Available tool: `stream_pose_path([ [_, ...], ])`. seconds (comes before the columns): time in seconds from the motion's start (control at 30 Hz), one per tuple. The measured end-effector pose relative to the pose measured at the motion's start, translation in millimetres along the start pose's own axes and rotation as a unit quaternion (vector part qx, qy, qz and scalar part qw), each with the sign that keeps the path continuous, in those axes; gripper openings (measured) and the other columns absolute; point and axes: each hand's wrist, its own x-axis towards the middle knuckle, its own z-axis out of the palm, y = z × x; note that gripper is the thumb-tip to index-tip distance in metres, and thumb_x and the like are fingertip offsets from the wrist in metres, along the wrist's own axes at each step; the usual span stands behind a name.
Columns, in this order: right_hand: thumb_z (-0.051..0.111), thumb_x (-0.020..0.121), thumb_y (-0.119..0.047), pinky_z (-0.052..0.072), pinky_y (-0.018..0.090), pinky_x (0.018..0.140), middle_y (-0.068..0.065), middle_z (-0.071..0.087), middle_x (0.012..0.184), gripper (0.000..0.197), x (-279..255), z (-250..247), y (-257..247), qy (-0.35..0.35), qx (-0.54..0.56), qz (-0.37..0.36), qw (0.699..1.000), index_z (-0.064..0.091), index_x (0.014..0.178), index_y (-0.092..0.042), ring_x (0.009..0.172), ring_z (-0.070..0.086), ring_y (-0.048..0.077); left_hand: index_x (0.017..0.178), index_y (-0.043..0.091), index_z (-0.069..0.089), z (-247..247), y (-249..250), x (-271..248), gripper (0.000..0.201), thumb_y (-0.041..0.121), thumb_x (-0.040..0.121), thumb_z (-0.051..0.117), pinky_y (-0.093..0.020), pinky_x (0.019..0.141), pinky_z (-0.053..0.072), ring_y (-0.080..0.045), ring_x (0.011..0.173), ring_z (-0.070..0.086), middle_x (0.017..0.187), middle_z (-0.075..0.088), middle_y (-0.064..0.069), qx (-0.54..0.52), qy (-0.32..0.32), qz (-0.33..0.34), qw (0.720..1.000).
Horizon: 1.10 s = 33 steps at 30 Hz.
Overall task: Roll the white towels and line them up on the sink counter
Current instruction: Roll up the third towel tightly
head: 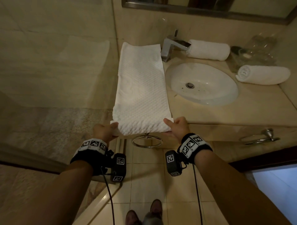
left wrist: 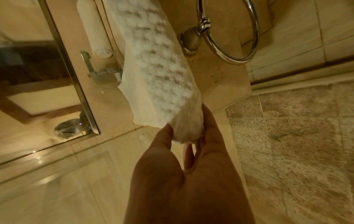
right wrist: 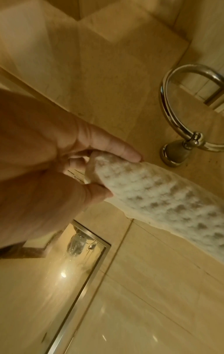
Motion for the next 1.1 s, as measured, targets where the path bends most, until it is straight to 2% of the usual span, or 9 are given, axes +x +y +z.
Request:
stream_pose_path([
  [0.13,0.065,0.089,-0.027,0.059,0.056,0.066,0.000,0.044,0.119,0.023,-3.5,-0.7,-1.1,-0.019,-0.045,-0.035,0.998,0.046,0.088,-0.040,0.106,0.057,0.033,0.098,0.013,0.058,6.3,5.3,-7.3,0.022,0.008,0.082,0.072,-0.043,0.058,0.058,-0.029,0.084,0.062,0.095,0.062,-0.014,0.051,-0.021,0.096,0.994],
  [0.27,0.063,0.093,-0.018,0.058,0.051,0.077,0.005,0.046,0.129,0.005,0.5,-5.9,-1.4,-0.048,0.020,0.005,0.999,0.060,0.090,-0.020,0.115,0.053,0.031,0.069,0.009,0.064,3.2,13.3,-8.6,0.015,0.011,0.079,0.075,-0.040,0.065,0.059,-0.024,0.072,0.064,0.074,0.067,-0.010,0.047,-0.033,0.084,0.995],
  [0.33,0.060,0.094,-0.009,0.057,0.047,0.082,0.010,0.052,0.121,0.004,0.0,-7.0,-7.2,-0.053,0.062,0.032,0.996,0.060,0.096,-0.012,0.107,0.057,0.029,0.076,0.008,0.066,2.4,16.9,-10.2,0.010,-0.001,0.078,0.065,-0.042,0.072,0.056,-0.025,0.073,0.063,0.076,0.066,-0.011,0.037,-0.063,0.065,0.995],
  [0.43,0.047,0.082,0.018,0.055,0.048,0.089,0.016,0.055,0.109,0.040,2.5,-8.5,-12.6,-0.074,0.050,0.068,0.994,0.059,0.106,-0.011,0.105,0.058,0.032,0.094,0.005,0.064,2.3,17.1,-10.3,0.038,-0.016,0.071,0.042,-0.037,0.067,0.051,-0.024,0.072,0.057,0.089,0.062,-0.013,0.077,-0.092,0.057,0.991],
  [0.53,0.046,0.078,0.025,0.054,0.049,0.092,0.011,0.053,0.113,0.052,3.3,-9.3,-12.2,-0.070,0.006,0.052,0.996,0.060,0.110,-0.014,0.096,0.063,0.032,0.103,0.004,0.062,3.2,17.6,-9.8,0.044,-0.021,0.071,0.045,-0.036,0.066,0.051,-0.028,0.083,0.059,0.102,0.062,-0.017,0.101,-0.092,0.074,0.988],
  [0.73,0.053,0.095,0.000,0.052,0.035,0.067,0.011,0.060,0.089,0.030,2.8,-3.5,-6.8,-0.040,0.003,0.000,0.999,0.051,0.124,-0.002,0.067,0.056,0.020,0.107,0.004,0.060,10.0,19.3,-10.6,0.025,-0.004,0.084,0.062,-0.034,0.067,0.052,-0.020,0.068,0.059,0.084,0.064,-0.009,0.075,-0.068,0.107,0.989],
  [0.87,0.053,0.098,-0.026,0.045,0.031,0.058,0.004,0.057,0.073,0.027,9.0,0.5,-9.0,-0.014,-0.106,-0.020,0.994,0.056,0.119,-0.008,0.058,0.051,0.016,0.107,0.009,0.060,13.8,20.1,-3.8,0.018,0.018,0.092,0.060,-0.033,0.067,0.055,-0.022,0.066,0.062,0.094,0.067,-0.015,0.160,-0.034,0.138,0.977],
  [1.0,0.049,0.096,-0.047,0.048,0.036,0.077,0.004,0.060,0.095,0.047,19.3,3.9,-17.1,0.013,-0.210,-0.042,0.977,0.058,0.124,-0.010,0.082,0.055,0.023,0.126,0.000,0.056,16.2,26.6,-1.4,0.044,0.032,0.095,0.055,-0.039,0.094,0.047,-0.035,0.108,0.060,0.118,0.063,-0.020,0.302,-0.013,0.170,0.938],
  [1.1,0.043,0.097,-0.052,0.047,0.036,0.090,0.012,0.064,0.114,0.057,25.9,5.7,-23.9,0.020,-0.279,-0.039,0.959,0.058,0.126,-0.005,0.102,0.060,0.030,0.128,-0.002,0.052,20.3,34.2,4.2,0.052,0.040,0.098,0.044,-0.038,0.100,0.037,-0.038,0.119,0.052,0.125,0.059,-0.023,0.400,-0.024,0.175,0.900],
])
